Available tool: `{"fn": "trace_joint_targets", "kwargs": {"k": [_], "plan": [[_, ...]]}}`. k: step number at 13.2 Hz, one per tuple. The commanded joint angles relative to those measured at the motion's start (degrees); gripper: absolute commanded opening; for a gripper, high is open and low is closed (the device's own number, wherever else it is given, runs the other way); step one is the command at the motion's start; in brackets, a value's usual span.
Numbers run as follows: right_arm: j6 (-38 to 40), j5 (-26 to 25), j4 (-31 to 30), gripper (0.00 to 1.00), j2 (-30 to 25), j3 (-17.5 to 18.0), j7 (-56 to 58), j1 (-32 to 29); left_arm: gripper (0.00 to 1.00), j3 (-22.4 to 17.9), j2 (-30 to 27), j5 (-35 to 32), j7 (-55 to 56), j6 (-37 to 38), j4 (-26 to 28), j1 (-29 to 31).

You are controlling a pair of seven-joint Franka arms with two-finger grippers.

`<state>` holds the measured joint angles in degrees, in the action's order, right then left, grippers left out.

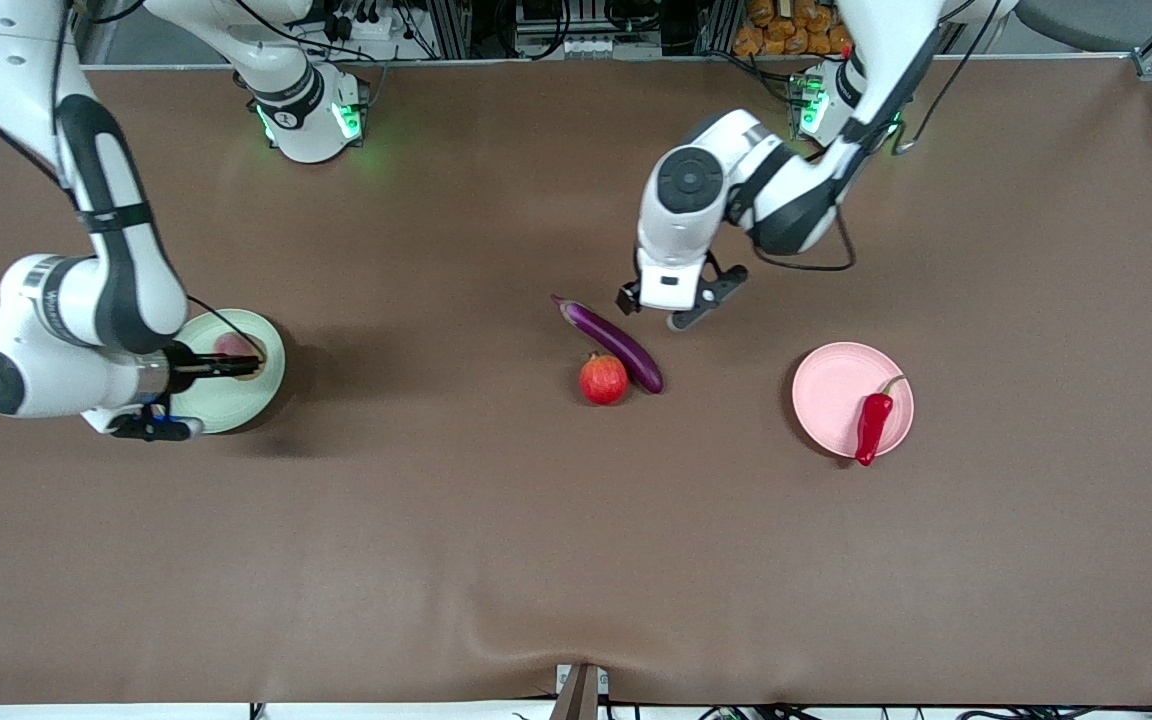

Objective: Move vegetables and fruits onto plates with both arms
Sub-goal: 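Carry the peach onto the green plate with the right gripper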

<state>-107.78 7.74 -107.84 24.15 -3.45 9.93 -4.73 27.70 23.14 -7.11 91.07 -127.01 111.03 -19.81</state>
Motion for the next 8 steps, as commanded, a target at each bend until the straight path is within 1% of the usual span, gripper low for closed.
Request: {"fn": "trace_joint_targets", "kwargs": {"k": [1,3,4,6,8], "plan": [[-2.1,-2.9,-4.3,0.0,-2.6,1.3,2.5,-1.9,1.0,-0.3,7.8,-6.2,10.7,-2.2,-5.6,-2.9],[-7.3,-4.9,-8.8,0.0,-2.6,1.3,2.6,-2.4,1.0,-0.6,13.5,-10.0,17.7,-2.5,-10.5,-5.5],[-8.7,-5.8,-10.1,0.0,-2.5,1.3,3.2,-3.0,1.0,-1.1,15.9,-12.1,21.2,-2.5,-12.7,-6.8],[-9.3,-5.8,-10.8,0.0,-2.4,1.3,4.0,-3.4,1.0,-1.3,18.7,-14.9,24.8,-2.5,-16.2,-7.5],[-9.3,-5.8,-11.0,0.0,-2.4,1.3,4.1,-4.0,1.0,-1.8,21.4,-14.9,25.0,-2.4,-19.5,-9.0]]}}
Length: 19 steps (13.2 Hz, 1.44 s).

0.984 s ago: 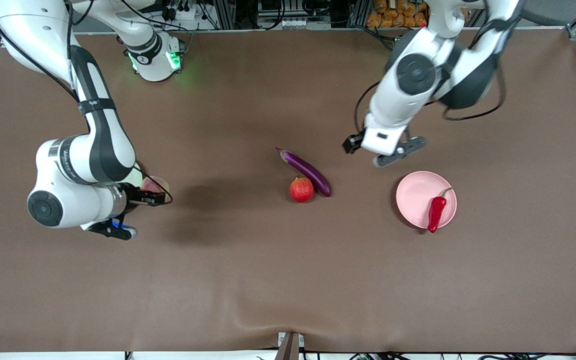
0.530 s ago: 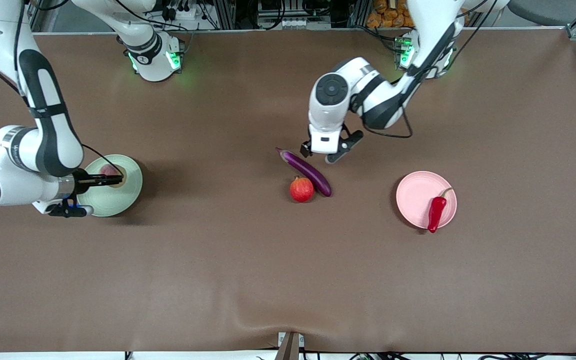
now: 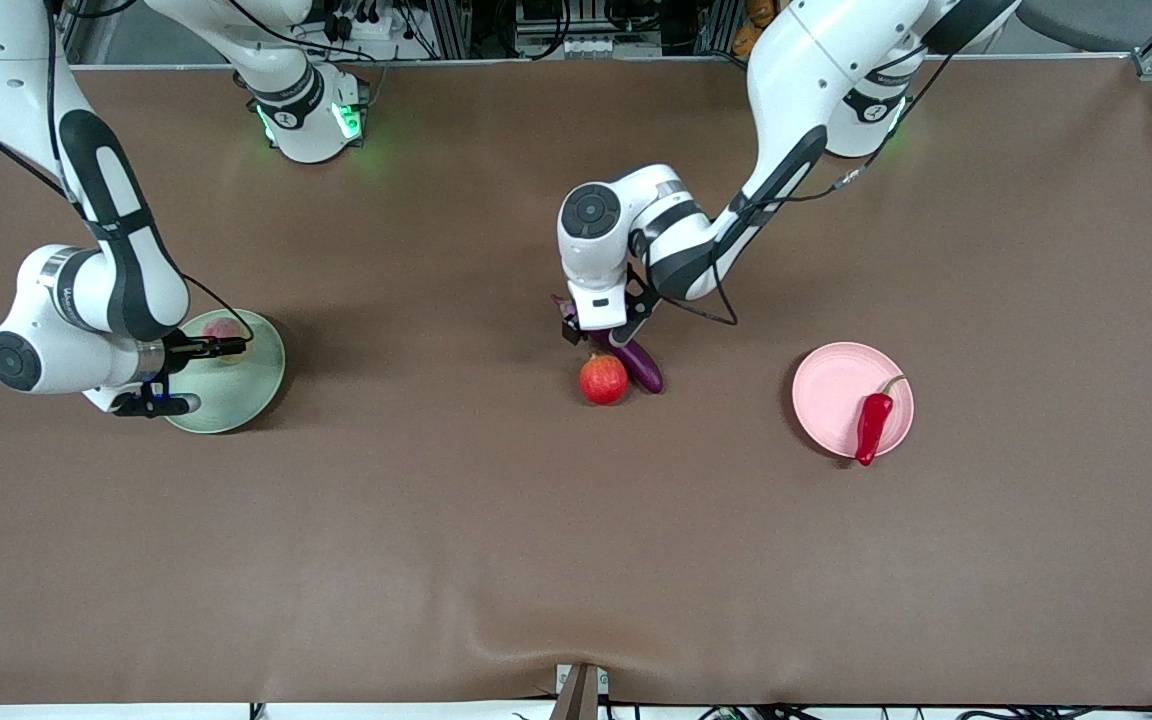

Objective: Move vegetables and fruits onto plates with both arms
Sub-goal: 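Carry the peach onto the green plate with the right gripper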

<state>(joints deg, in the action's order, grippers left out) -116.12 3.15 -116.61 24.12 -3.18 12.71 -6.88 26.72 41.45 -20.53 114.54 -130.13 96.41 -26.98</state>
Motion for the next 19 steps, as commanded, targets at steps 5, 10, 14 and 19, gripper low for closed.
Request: {"fn": "trace_joint_targets", "kwargs": {"k": [5,10,14,19], "plan": [[-0.5,-0.7,-0.8,1.0,-1.6,1.2,1.3,-3.1,1.0,-3.0,4.4,-1.4,2.6,0.8,-5.7,-4.4],[14.3,5.0,12.1,1.0,-1.6,2.6,0.3,0.1,1.0,-2.9,4.2,-1.7,2.4,3.4,-5.1,-4.5],[17.3,6.3,18.4,1.0,-1.5,2.6,-6.9,6.6,0.47,-2.9,4.5,-1.1,2.2,3.5,-4.8,-4.6],[17.3,11.1,23.2,1.0,-0.2,2.6,-22.1,12.7,0.0,-2.1,3.0,-0.7,2.0,11.2,-5.0,-5.4]]}}
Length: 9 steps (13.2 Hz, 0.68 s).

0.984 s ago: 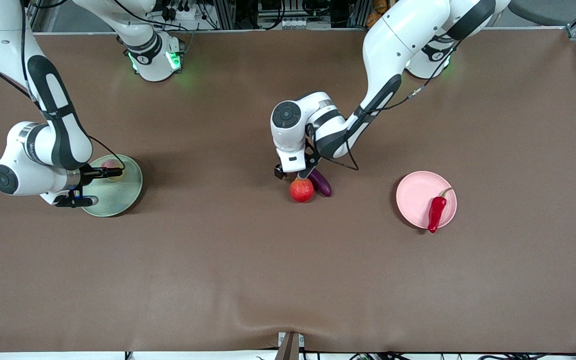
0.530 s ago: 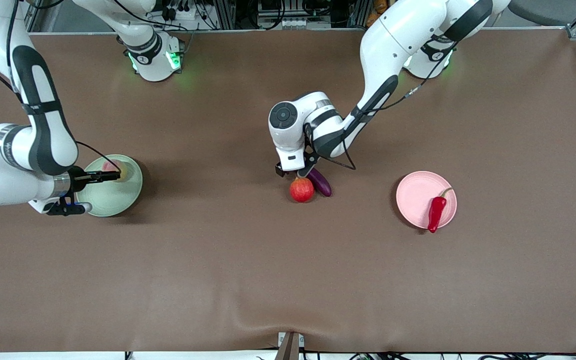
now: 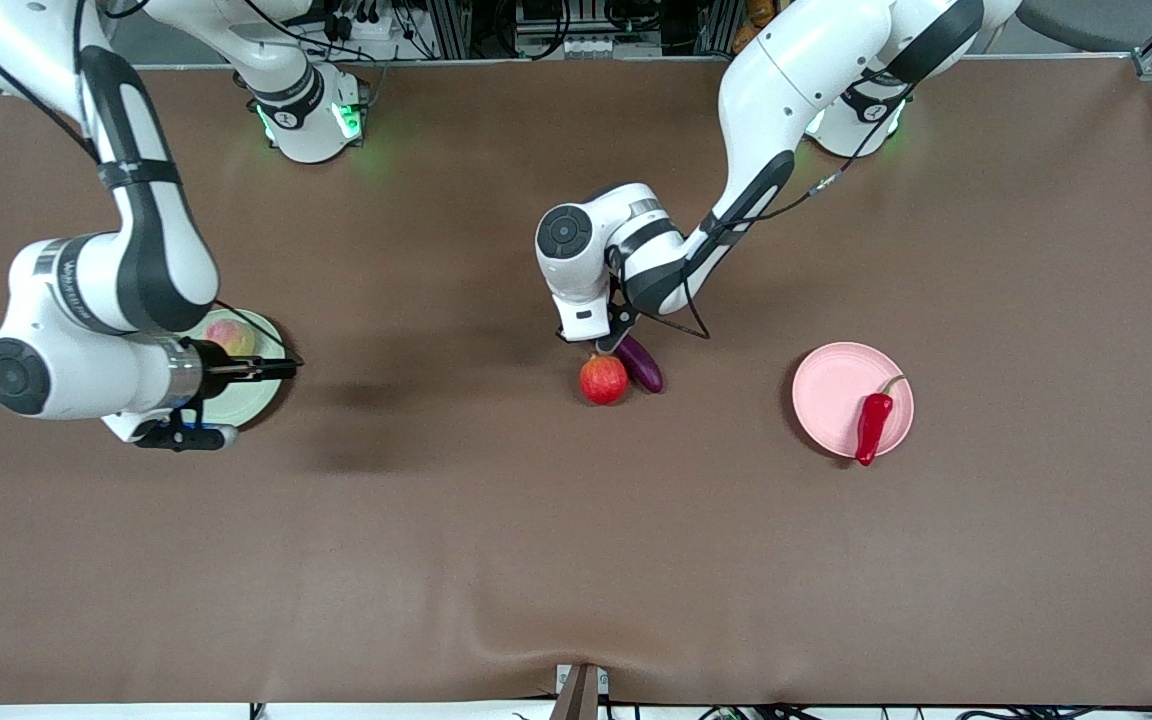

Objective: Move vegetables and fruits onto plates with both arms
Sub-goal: 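Grasp the eggplant with the left gripper while the right gripper reaches the apple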

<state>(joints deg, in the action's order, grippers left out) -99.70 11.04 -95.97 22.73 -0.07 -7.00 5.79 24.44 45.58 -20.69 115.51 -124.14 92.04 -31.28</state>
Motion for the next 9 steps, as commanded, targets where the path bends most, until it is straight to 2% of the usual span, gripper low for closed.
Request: {"fn": "trace_joint_targets", "kwargs": {"k": [1,3,6,9], "plan": [[0.9,4.2,3.1,1.0,1.4,-0.5,-3.6,0.3,0.0,1.6,-2.1,-0.5,1.2,9.6,-0.5,-1.1],[0.8,4.3,3.5,1.0,1.5,-0.5,-7.6,1.8,0.0,5.2,-3.6,-0.6,0.2,20.3,0.0,0.0],[0.8,5.2,7.1,1.0,2.9,0.0,-19.7,5.4,0.0,7.6,-8.5,-0.6,-10.8,27.4,2.9,5.2],[0.1,15.1,12.4,1.0,7.3,-0.1,-29.7,9.6,0.0,8.3,-15.8,-0.7,-29.4,28.3,9.0,12.6]]}}
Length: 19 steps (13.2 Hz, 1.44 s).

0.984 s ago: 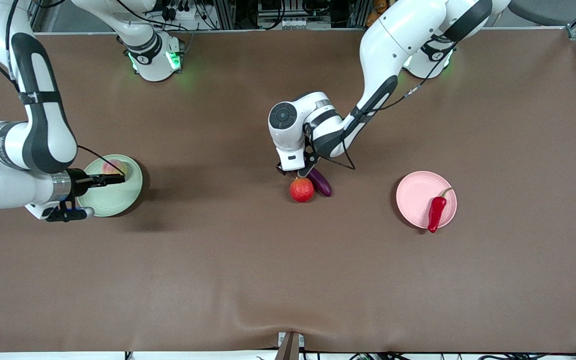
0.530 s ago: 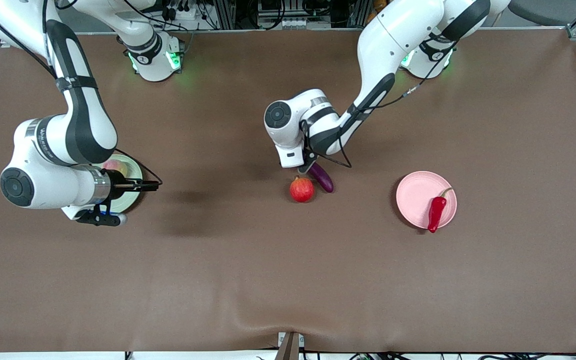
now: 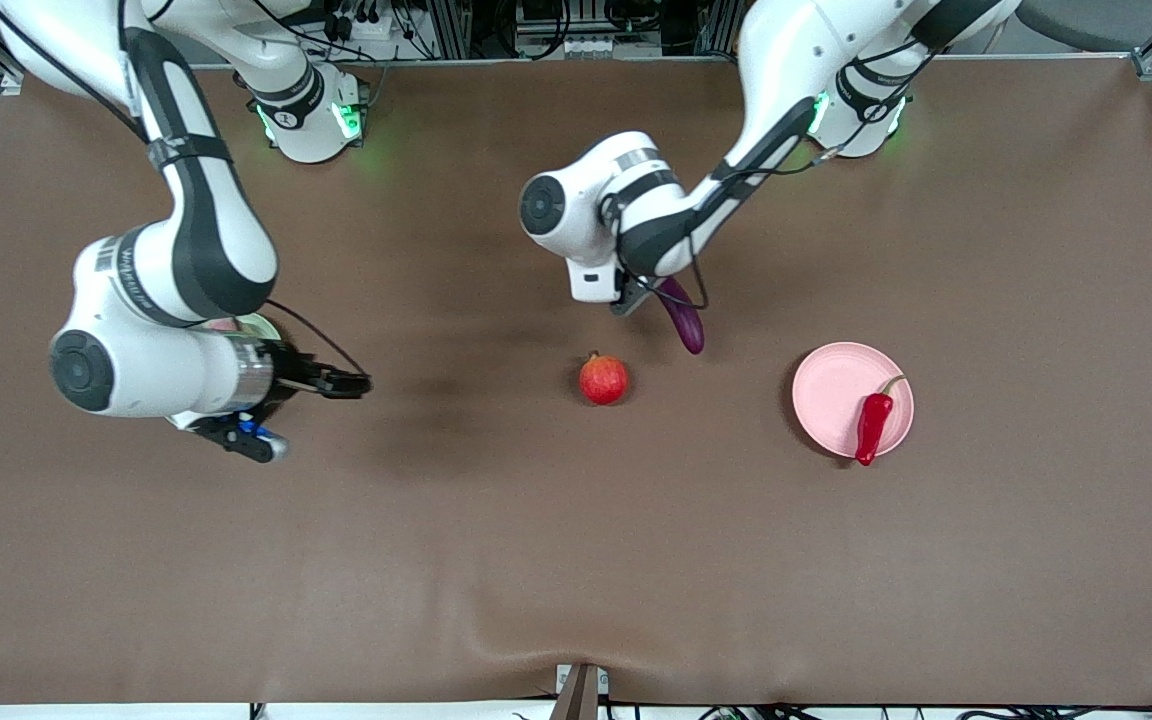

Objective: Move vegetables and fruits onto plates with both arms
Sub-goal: 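Grasp the eggplant with the left gripper while the right gripper reaches the apple, then lower the eggplant onto the pink plate while the right gripper grasps the apple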

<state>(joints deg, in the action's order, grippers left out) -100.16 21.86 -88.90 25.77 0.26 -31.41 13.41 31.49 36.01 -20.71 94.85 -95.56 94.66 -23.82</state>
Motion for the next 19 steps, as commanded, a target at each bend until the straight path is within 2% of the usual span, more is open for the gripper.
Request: {"fn": "trace_joint_targets", "kwargs": {"k": [1,3,4,6,8,9,11,13,15,17,19], "plan": [[0.3,4.9,7.3,1.0,5.9,-0.5,-7.9,3.6,0.0,1.5,-9.3,-0.6,-16.1,-0.6,8.4,8.1],[-1.7,5.5,10.8,1.0,8.8,-0.4,-13.0,6.5,0.0,3.1,-13.4,-0.6,-30.0,-1.4,10.9,15.5],[-4.7,5.6,11.5,1.0,9.7,-0.4,-16.5,8.8,0.0,5.1,-13.7,-0.6,-35.3,-1.7,11.3,20.2],[-12.4,5.7,11.8,1.0,11.6,-0.4,-22.3,13.0,0.0,11.1,-13.9,-0.7,-43.3,-5.6,13.5,31.2],[-19.9,5.6,11.9,1.0,14.2,-0.5,-23.0,17.8,0.0,17.7,-13.7,-1.0,-50.0,-10.7,16.6,43.1],[-23.5,5.4,12.1,1.0,15.6,-0.5,-22.8,19.5,0.0,19.1,-13.2,-1.0,-52.5,-12.7,17.6,46.7],[-25.3,3.6,15.3,1.0,18.4,-0.7,-18.6,22.3,0.0,19.0,-10.4,-1.0,-57.7,-15.7,18.2,50.4],[-25.3,-3.7,16.7,1.0,19.9,-0.7,-8.0,24.9,0.0,19.0,-7.1,-1.3,-60.0,-19.0,18.7,53.9],[-25.3,-8.3,16.6,1.0,20.5,-0.7,-2.5,26.7,0.0,18.5,-6.5,-1.8,-60.3,-19.4,19.4,54.3],[-25.3,-12.7,16.0,1.0,21.4,-0.6,-2.1,28.2,0.0,18.4,-6.3,-3.7,-60.7,-19.8,21.3,56.6],[-26.7,-13.0,16.5,1.0,23.6,-0.7,-2.4,29.4,0.0,18.4,-6.9,-4.0,-61.2,-19.8,22.8,58.9]]}}
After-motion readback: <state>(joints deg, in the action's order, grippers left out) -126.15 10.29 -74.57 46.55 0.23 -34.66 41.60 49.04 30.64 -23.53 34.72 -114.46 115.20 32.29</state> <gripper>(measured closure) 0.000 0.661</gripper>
